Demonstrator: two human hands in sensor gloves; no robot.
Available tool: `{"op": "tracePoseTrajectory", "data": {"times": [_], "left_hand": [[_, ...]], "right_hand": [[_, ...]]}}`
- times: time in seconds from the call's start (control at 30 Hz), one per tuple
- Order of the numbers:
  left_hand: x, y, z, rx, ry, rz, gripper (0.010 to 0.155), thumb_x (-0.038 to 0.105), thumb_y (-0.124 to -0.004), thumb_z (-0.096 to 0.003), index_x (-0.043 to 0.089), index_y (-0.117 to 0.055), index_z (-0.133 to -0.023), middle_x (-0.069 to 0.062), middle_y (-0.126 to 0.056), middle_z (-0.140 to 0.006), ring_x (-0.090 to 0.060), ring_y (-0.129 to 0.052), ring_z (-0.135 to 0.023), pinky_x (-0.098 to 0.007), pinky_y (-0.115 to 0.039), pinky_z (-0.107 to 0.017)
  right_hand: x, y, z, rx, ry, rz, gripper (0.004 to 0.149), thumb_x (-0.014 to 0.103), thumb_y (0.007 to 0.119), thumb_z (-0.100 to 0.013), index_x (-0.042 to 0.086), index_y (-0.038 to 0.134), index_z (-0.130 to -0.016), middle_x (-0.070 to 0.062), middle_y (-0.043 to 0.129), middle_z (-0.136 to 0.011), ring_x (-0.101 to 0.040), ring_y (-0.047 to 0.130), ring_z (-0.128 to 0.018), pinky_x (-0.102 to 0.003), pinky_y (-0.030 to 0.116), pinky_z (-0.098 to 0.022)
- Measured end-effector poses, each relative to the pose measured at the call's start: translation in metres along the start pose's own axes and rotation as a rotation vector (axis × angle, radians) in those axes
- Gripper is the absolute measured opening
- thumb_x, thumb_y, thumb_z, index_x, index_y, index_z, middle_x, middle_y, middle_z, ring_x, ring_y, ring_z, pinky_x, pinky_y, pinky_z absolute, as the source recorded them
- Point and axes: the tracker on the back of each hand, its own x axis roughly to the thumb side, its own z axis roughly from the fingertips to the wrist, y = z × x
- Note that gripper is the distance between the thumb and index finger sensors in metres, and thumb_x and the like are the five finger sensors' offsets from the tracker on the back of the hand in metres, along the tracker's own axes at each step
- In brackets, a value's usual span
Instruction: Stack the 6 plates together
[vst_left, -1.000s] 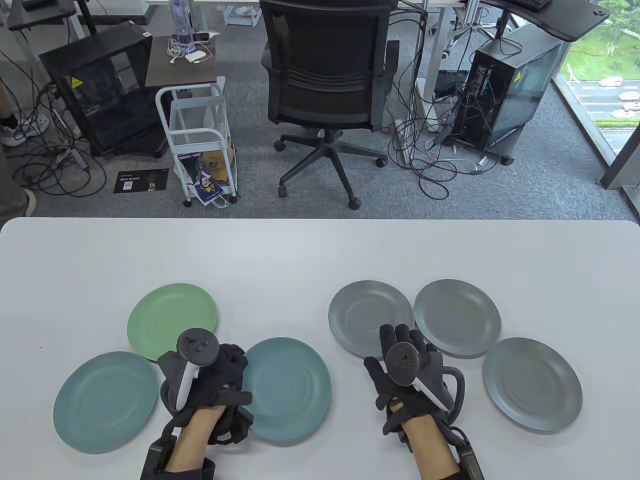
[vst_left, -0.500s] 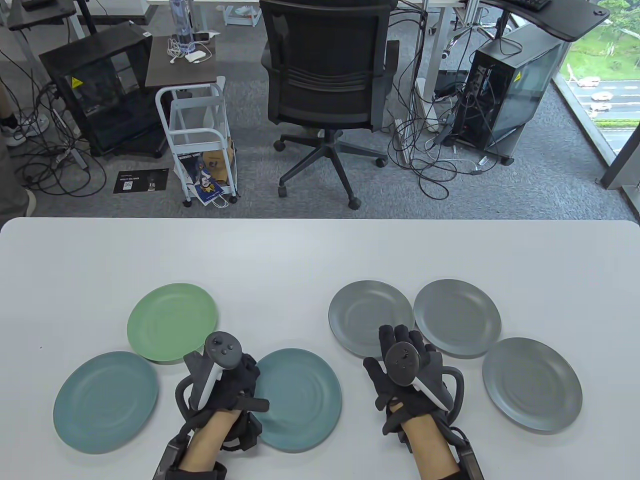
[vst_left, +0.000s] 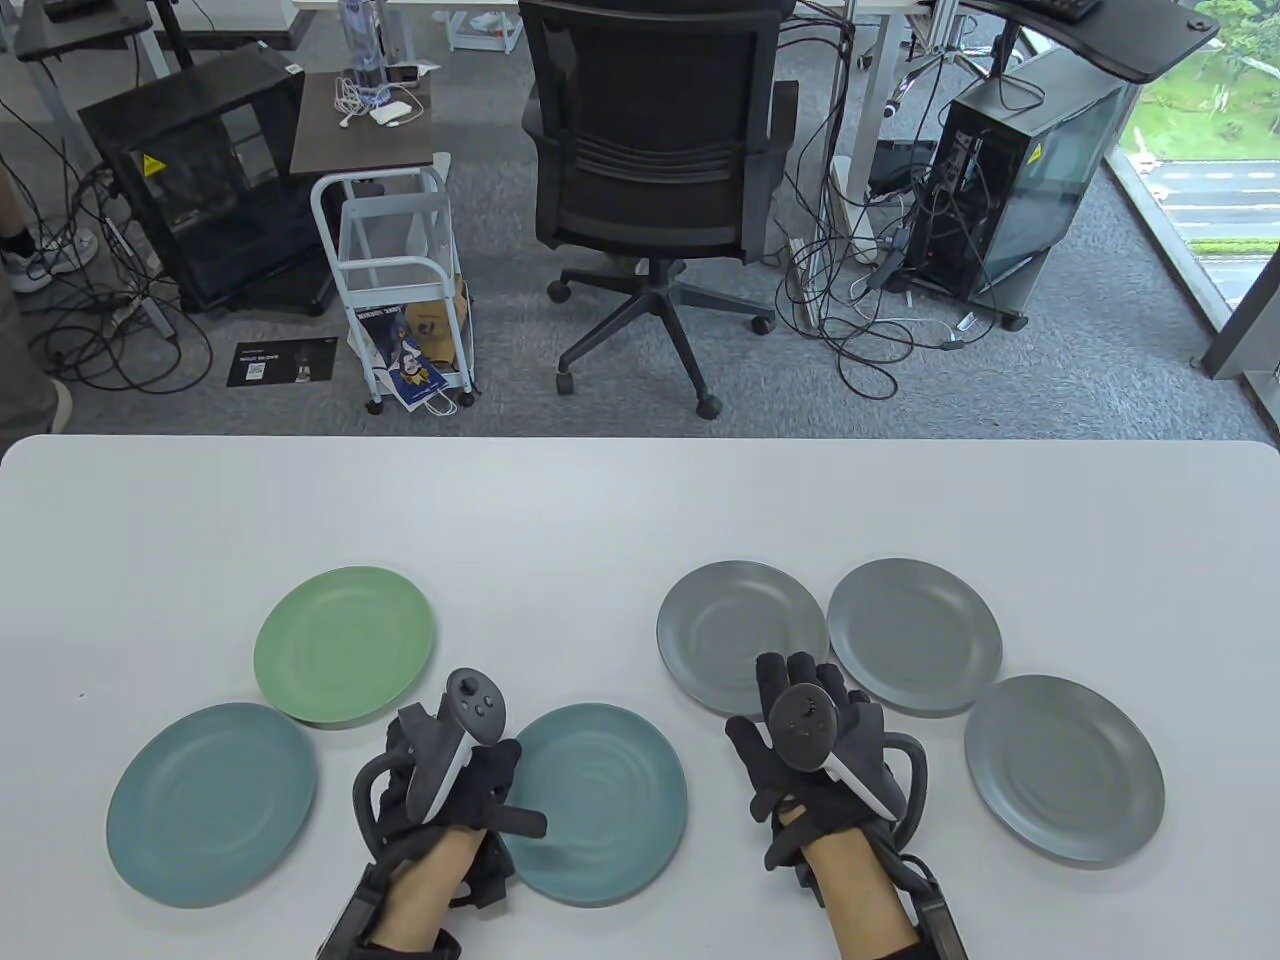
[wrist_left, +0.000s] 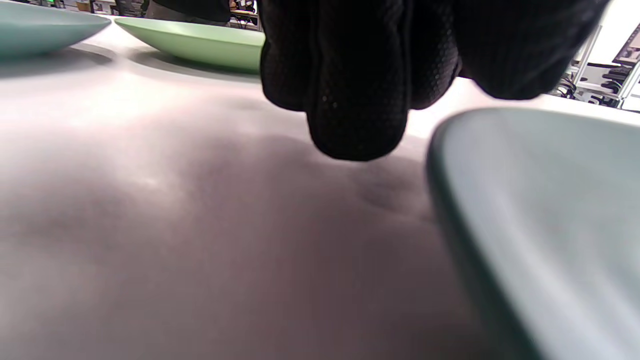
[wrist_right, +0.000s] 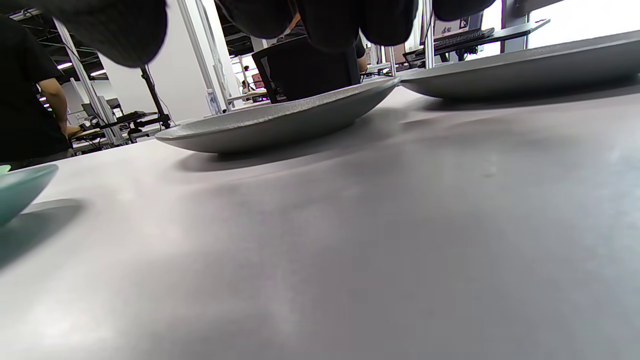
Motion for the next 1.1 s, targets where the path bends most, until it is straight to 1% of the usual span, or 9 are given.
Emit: {"op": "tracePoseTrajectory", "data": {"times": [0.1, 0.3, 0.4, 0.5, 0.63, 0.7, 0.9, 1.0, 1.1], "left_hand": [[-0.007, 0.008, -0.001, 0.032, 0.022, 0.030, 0.052, 0.055, -0.082, -0.0327, 0.033, -0.082, -0.079, 0.009, -0.101, -0.060, -0.011, -0.088, -0.079, -0.041, -0.040, -0.087], [-0.016, 0.015, -0.003, 0.137, 0.071, -0.064, 0.051, 0.055, -0.082, -0.0336, 0.034, -0.082, -0.080, 0.010, -0.101, -0.062, -0.011, -0.087, -0.083, -0.041, -0.038, -0.088], [-0.015, 0.015, -0.002, 0.182, 0.073, -0.094, 0.051, 0.055, -0.081, -0.0337, 0.036, -0.081, -0.081, 0.011, -0.100, -0.065, -0.011, -0.085, -0.086, -0.041, -0.035, -0.089], [-0.011, 0.014, 0.002, 0.259, 0.046, -0.128, 0.051, 0.055, -0.081, -0.0339, 0.037, -0.081, -0.082, 0.013, -0.101, -0.068, -0.009, -0.084, -0.089, -0.041, -0.033, -0.091], [-0.006, 0.015, 0.008, 0.330, -0.004, -0.147, 0.055, 0.056, -0.080, -0.0327, 0.040, -0.078, -0.085, 0.015, -0.100, -0.078, -0.005, -0.080, -0.096, -0.040, -0.028, -0.091], [-0.004, 0.015, 0.009, 0.335, -0.030, -0.134, 0.058, 0.057, -0.080, -0.0326, 0.041, -0.074, -0.088, 0.016, -0.097, -0.084, -0.004, -0.076, -0.101, -0.040, -0.025, -0.091], [-0.004, 0.015, 0.011, 0.322, -0.041, -0.135, 0.062, 0.058, -0.079, -0.0324, 0.042, -0.070, -0.092, 0.016, -0.092, -0.090, -0.005, -0.070, -0.105, -0.041, -0.023, -0.091], [-0.004, 0.015, 0.011, 0.319, -0.046, -0.131, 0.063, 0.058, -0.079, -0.0325, 0.042, -0.069, -0.093, 0.016, -0.091, -0.091, -0.005, -0.069, -0.106, -0.042, -0.022, -0.091], [-0.004, 0.015, 0.011, 0.311, -0.051, -0.131, 0.063, 0.059, -0.079, -0.0325, 0.042, -0.069, -0.093, 0.016, -0.091, -0.090, -0.006, -0.069, -0.105, -0.043, -0.022, -0.091]], "right_hand": [[0.000, 0.000, 0.000, -0.002, 0.000, 0.000, 0.072, 0.066, 0.055, -0.054, 0.030, 0.030, -0.111, -0.007, 0.034, -0.121, -0.038, 0.037, -0.109, -0.061, 0.033, -0.078], [0.000, -0.001, 0.000, -0.022, 0.000, 0.024, 0.071, 0.066, 0.056, -0.054, 0.030, 0.033, -0.111, -0.007, 0.037, -0.120, -0.037, 0.038, -0.109, -0.061, 0.033, -0.078], [0.001, -0.004, 0.000, -0.075, 0.006, 0.045, 0.067, 0.064, 0.060, -0.054, 0.032, 0.043, -0.110, -0.005, 0.044, -0.119, -0.036, 0.041, -0.109, -0.061, 0.034, -0.078], [0.002, -0.005, 0.000, -0.122, 0.020, 0.106, 0.062, 0.061, 0.066, -0.054, 0.033, 0.050, -0.108, -0.003, 0.052, -0.117, -0.034, 0.045, -0.108, -0.060, 0.036, -0.078], [0.002, -0.007, -0.002, -0.164, 0.036, 0.169, 0.060, 0.056, 0.073, -0.053, 0.034, 0.054, -0.105, -0.001, 0.058, -0.115, -0.033, 0.049, -0.107, -0.059, 0.037, -0.078], [0.003, -0.007, -0.005, -0.155, 0.032, 0.186, 0.059, 0.054, 0.075, -0.053, 0.034, 0.056, -0.105, -0.001, 0.060, -0.114, -0.033, 0.050, -0.107, -0.059, 0.037, -0.078], [0.012, 0.003, -0.018, -0.015, -0.026, 0.247, 0.053, 0.050, 0.080, -0.051, 0.035, 0.065, -0.100, 0.004, 0.068, -0.110, -0.031, 0.052, -0.107, -0.059, 0.037, -0.078], [0.015, 0.007, -0.021, 0.001, -0.028, 0.300, 0.048, 0.048, 0.081, -0.051, 0.036, 0.070, -0.096, 0.006, 0.071, -0.108, -0.029, 0.056, -0.106, -0.059, 0.039, -0.078], [0.019, 0.008, -0.023, -0.034, -0.031, 0.326, 0.045, 0.046, 0.082, -0.051, 0.036, 0.072, -0.094, 0.007, 0.074, -0.106, -0.028, 0.061, -0.104, -0.059, 0.041, -0.078]]}}
